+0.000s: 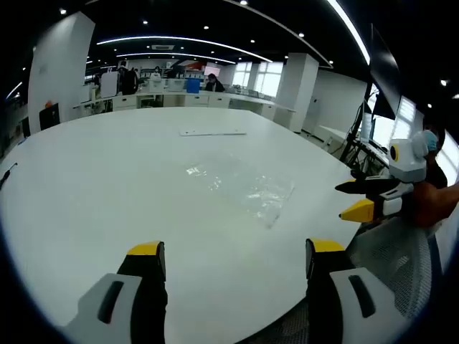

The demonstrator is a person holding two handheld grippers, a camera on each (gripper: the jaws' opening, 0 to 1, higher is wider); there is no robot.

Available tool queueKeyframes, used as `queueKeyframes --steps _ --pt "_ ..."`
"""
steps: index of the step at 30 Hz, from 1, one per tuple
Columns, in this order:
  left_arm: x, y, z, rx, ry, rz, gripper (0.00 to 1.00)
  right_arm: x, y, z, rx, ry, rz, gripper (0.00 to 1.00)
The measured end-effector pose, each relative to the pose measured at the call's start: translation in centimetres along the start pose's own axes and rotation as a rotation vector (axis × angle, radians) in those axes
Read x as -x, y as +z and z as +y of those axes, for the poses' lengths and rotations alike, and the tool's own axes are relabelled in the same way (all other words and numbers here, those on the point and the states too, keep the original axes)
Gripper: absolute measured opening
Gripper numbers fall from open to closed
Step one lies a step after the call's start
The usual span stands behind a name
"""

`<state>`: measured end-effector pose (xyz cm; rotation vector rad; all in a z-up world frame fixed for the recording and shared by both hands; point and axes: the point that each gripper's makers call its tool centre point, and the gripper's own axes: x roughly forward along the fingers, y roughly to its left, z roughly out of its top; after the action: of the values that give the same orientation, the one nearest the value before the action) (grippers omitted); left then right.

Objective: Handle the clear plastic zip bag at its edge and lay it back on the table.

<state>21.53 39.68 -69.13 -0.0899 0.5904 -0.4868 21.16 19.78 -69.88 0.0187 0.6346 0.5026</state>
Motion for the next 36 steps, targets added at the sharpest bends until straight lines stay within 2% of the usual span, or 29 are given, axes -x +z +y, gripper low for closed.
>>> queueKeyframes --steps 16,36 --pt "-0.09 0.0 -0.22 0.008 -0.015 0.0 0.78 -0.18 -0.07 -0.46 -0.009 -0.007 -0.009 0.8" --pt "-0.04 -0.18 -0.5 0.003 -0.024 0.011 0.73 0.11 0.13 0.18 -0.013 0.001 -0.002 0.8"
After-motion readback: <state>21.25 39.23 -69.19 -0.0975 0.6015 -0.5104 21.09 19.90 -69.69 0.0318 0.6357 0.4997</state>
